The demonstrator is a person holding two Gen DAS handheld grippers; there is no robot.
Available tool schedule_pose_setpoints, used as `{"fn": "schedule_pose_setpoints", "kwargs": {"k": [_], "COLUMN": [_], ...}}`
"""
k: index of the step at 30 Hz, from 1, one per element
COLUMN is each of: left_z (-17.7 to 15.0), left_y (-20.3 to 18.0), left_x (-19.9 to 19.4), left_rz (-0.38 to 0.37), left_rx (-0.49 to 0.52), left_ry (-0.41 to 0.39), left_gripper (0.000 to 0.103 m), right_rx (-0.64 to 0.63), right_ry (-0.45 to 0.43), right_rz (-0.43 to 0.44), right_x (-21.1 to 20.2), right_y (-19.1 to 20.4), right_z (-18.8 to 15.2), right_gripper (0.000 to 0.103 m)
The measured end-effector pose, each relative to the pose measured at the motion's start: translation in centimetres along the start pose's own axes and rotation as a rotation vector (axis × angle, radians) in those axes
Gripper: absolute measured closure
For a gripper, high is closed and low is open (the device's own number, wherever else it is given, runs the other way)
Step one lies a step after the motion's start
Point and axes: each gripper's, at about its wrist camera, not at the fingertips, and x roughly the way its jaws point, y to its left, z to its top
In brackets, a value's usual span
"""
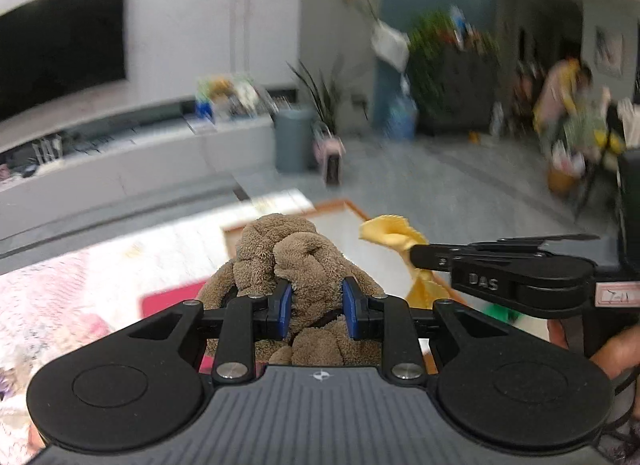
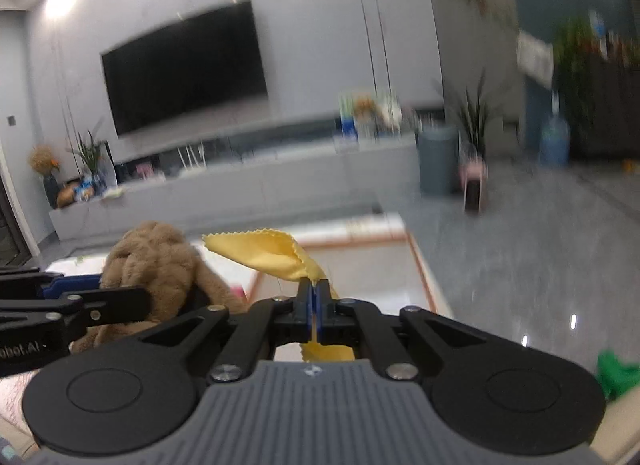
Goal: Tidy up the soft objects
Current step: 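Carry the teddy bear and yellow cloth into the orange shoebox and release both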
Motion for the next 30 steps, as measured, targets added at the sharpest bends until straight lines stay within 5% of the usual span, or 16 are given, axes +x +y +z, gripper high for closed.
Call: {"fn": "schedule_pose_setpoints", "kwargs": {"k": [7, 15, 27, 30], "left_z": [-0.8, -1.8, -3.6, -3.2], "left_y": [-2.3, -4.5, -5.3, -5.2], "left_x": [5.2, 9.4, 11.9, 12.0], "left_rz": [0.001, 0.014, 0.032, 0.041], "left_rx": [0.13, 0.27, 0.371, 0.39], "left_ry": [0.141, 0.269, 0.361, 0.344], "left_gripper": [0.074, 0.073, 0.068, 0.053], "right_rx": [0.109, 0.032, -0.116, -0.131], "right_ry": [0.229, 0.448, 0.577, 0.593], "right_rz": [0.008, 0.01, -0.015, -0.016], "right_x": [5.1, 9.1, 12.6, 13.1], "right_y": [-3.3, -4.3, -3.9, -3.8], "right_z": [-2.4, -3.4, -3.6, -3.8], "right_gripper": [0.103, 0.101, 0.098, 0.098]}}
